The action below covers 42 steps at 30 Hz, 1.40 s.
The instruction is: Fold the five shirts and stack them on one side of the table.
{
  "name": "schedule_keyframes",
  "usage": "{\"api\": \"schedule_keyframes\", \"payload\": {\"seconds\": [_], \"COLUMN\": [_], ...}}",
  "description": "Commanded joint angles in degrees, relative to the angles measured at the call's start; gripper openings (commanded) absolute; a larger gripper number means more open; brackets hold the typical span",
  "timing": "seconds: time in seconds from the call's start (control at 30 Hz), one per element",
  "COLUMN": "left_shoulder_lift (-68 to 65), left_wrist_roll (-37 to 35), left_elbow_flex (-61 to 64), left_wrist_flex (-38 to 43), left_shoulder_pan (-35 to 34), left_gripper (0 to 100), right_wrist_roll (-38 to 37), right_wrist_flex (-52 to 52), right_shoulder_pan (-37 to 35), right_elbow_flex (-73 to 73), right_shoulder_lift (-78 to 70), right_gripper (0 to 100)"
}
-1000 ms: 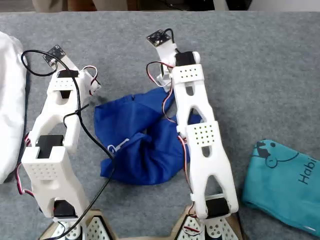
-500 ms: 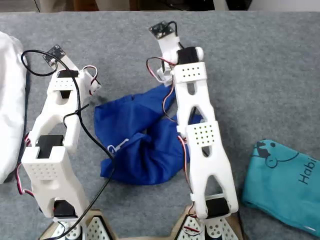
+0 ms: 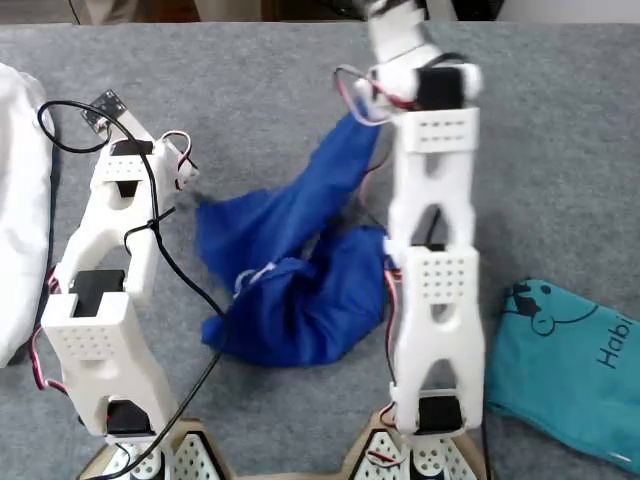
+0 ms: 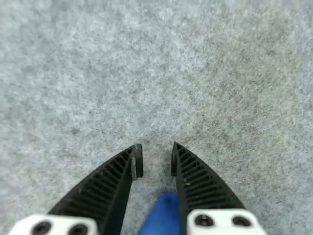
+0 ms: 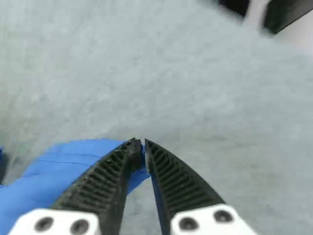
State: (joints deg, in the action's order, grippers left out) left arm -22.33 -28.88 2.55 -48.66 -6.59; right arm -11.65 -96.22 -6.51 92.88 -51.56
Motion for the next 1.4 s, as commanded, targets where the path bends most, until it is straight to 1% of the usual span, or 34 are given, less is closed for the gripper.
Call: {"api": "schedule_keyframes", "payload": {"seconds": [0.0, 0.13, 0.37, 0.4, 0.47, 0.5, 0.67, 0.77, 0.83, 1.0, 1.1, 1.2, 1.3, 1.37], "left_shoulder_lift": [0.5, 0.5, 0.5, 0.5, 0.5, 0.5, 0.7, 0.7, 0.4, -1.3, -6.0, -13.2, -19.6, -22.3], "left_wrist_roll": [-0.5, -0.5, -0.5, -0.5, -0.5, -0.5, -0.5, -0.5, -0.7, -0.8, -1.3, -3.5, -5.8, -6.5], "left_elbow_flex": [-1.1, -1.1, -1.1, -1.1, -1.1, -1.1, -1.6, -4.5, -7.8, -17.1, -21.5, -26.4, -33.1, -40.0], "left_wrist_flex": [0.4, 0.4, 0.4, 0.4, 0.4, 0.4, -0.6, -1.2, -1.2, -1.1, -1.1, -1.1, -1.7, -4.8], "left_shoulder_pan": [-0.5, -0.5, -0.5, -0.5, -0.4, -0.2, 0.1, 3.5, 7.6, 17.0, 21.3, 23.7, 24.3, 24.6], "left_gripper": [11, 11, 11, 11, 11, 11, 11, 11, 11, 11, 11, 11, 11, 11], "right_wrist_roll": [-0.6, -0.6, -0.7, -1.5, -6.3, -7.4, -7.6, -11.8, -13.7, -13.6, -13.5, -13.5, -13.9, -14.0], "right_wrist_flex": [0.1, 0.5, 5.0, 5.7, 6.9, 7.6, 8.7, 8.8, 9.1, 12.6, 14.2, 14.8, 14.8, 14.7], "right_shoulder_pan": [3.7, 7.8, 14.2, 15.5, 17.4, 18.2, 21.8, 23.1, 25.0, 32.0, 35.2, 36.3, 36.3, 36.2], "right_elbow_flex": [2.7, 2.7, 2.6, 2.6, 2.7, 2.8, 2.8, 2.7, 2.7, 2.7, 2.8, 2.7, 2.6, 2.6], "right_shoulder_lift": [10.2, 13.1, 13.0, 13.0, 12.4, 12.1, 13.4, 13.5, 13.5, 13.5, 13.5, 13.5, 13.4, 13.4], "right_gripper": [0.5, 0.5, 0.5, 0.5, 0.5, 0.5, 0.5, 0.5, 0.5, 0.5, 0.5, 0.5, 0.5, 0.5]}}
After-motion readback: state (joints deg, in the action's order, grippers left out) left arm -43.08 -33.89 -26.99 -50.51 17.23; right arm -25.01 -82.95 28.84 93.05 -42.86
